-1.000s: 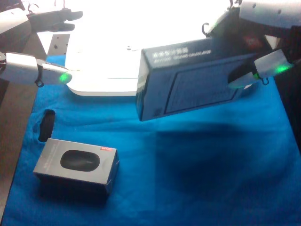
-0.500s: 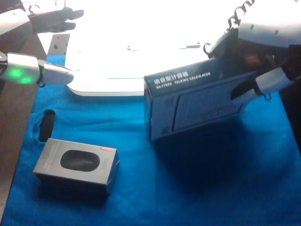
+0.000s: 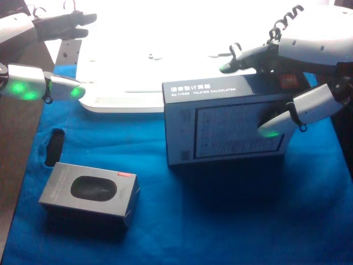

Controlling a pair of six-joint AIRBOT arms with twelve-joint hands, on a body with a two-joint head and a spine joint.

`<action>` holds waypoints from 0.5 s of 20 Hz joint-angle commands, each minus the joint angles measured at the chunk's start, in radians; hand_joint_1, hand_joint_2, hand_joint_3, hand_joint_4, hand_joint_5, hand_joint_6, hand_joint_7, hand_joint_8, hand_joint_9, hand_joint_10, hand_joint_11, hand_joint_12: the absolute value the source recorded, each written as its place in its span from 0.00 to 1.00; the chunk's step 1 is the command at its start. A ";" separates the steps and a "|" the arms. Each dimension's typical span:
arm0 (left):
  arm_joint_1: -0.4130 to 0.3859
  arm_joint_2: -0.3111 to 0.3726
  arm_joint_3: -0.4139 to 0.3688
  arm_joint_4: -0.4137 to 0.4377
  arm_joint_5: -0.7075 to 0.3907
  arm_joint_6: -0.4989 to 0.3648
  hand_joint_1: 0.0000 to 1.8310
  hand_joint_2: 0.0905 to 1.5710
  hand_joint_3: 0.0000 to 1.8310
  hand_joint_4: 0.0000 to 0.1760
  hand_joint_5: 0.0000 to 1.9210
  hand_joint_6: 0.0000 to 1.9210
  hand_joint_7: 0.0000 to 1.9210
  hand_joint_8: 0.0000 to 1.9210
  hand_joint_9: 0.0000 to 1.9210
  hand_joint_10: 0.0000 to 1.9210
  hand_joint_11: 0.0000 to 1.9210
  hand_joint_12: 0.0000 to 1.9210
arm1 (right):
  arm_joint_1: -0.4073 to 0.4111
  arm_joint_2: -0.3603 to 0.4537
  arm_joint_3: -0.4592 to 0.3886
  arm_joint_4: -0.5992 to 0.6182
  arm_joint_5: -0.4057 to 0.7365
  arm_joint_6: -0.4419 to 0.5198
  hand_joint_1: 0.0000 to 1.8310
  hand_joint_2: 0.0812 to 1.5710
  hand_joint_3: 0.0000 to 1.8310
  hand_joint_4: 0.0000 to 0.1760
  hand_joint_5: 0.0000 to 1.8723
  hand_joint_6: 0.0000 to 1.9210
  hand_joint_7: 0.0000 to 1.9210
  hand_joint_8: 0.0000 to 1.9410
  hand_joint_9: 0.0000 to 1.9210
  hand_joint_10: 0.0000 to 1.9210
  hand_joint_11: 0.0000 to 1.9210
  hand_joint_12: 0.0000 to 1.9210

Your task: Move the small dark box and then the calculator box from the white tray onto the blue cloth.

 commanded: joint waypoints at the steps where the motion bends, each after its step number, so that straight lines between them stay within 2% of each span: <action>1: -0.004 -0.004 0.000 -0.038 -0.109 -0.004 0.44 0.63 0.00 0.36 0.07 0.00 0.18 0.00 0.17 0.00 0.00 0.44 | 0.010 0.003 0.001 0.030 0.079 0.008 0.22 0.48 0.00 0.06 0.09 0.00 0.46 0.01 0.41 0.36 0.28 0.74; 2: -0.002 -0.004 0.000 -0.039 -0.109 -0.004 0.45 0.63 0.00 0.38 0.08 0.00 0.19 0.00 0.17 0.00 0.00 0.45 | 0.010 0.004 0.000 0.027 0.079 0.012 0.20 0.47 0.00 0.27 0.07 0.00 0.41 0.00 0.38 0.19 0.22 0.66; 3: 0.000 -0.004 0.000 -0.040 -0.109 -0.004 0.45 0.63 0.00 0.37 0.08 0.00 0.19 0.00 0.17 0.00 0.00 0.45 | 0.010 0.005 0.000 0.020 0.080 0.020 0.20 0.46 0.00 0.44 0.05 0.00 0.37 0.00 0.36 0.09 0.17 0.64; 4: 0.002 -0.004 0.000 -0.041 -0.109 -0.004 0.44 0.62 0.00 0.38 0.08 0.00 0.19 0.00 0.18 0.00 0.00 0.46 | 0.010 0.006 0.000 0.011 0.080 0.030 0.20 0.45 0.00 0.52 0.04 0.00 0.35 0.00 0.36 0.05 0.15 0.63; 5: 0.004 -0.004 0.000 -0.042 -0.109 -0.004 0.44 0.62 0.00 0.38 0.08 0.00 0.19 0.00 0.18 0.00 0.00 0.48 | 0.010 0.007 -0.001 0.006 0.080 0.037 0.19 0.46 0.00 0.41 0.02 0.00 0.32 0.00 0.34 0.02 0.15 0.61; 6: 0.006 -0.004 0.000 -0.044 -0.110 -0.004 0.44 0.62 0.00 0.37 0.08 0.00 0.19 0.00 0.18 0.00 0.00 0.48 | 0.010 0.009 -0.003 0.004 0.081 0.040 0.19 0.46 0.00 0.39 0.00 0.00 0.27 0.00 0.32 0.01 0.13 0.60; 7: 0.007 -0.004 0.000 -0.044 -0.110 -0.004 0.44 0.62 0.00 0.38 0.08 0.00 0.19 0.00 0.18 0.00 0.00 0.46 | 0.011 0.012 -0.007 0.003 0.081 0.040 0.17 0.45 0.00 0.72 0.00 0.00 0.22 0.00 0.26 0.00 0.08 0.58; 8: 0.007 -0.004 0.001 -0.045 -0.110 -0.004 0.44 0.62 0.00 0.38 0.08 0.00 0.19 0.00 0.18 0.00 0.00 0.46 | 0.011 0.012 -0.009 0.003 0.082 0.040 0.17 0.45 0.00 0.72 0.00 0.00 0.22 0.00 0.26 0.00 0.08 0.58; 9: 0.007 -0.004 0.001 -0.046 -0.111 -0.004 0.44 0.62 0.00 0.39 0.08 0.00 0.19 0.00 0.17 0.00 0.00 0.45 | 0.011 0.012 -0.009 0.003 0.082 0.040 0.16 0.42 0.00 0.97 0.00 0.00 0.15 0.00 0.18 0.00 0.01 0.57; 10: 0.007 -0.004 0.001 -0.047 -0.111 -0.004 0.44 0.62 0.00 0.37 0.08 0.00 0.19 0.00 0.18 0.00 0.00 0.45 | 0.011 0.012 -0.007 0.003 0.082 0.040 0.16 0.42 0.00 0.99 0.00 0.00 0.10 0.00 0.15 0.00 0.00 0.54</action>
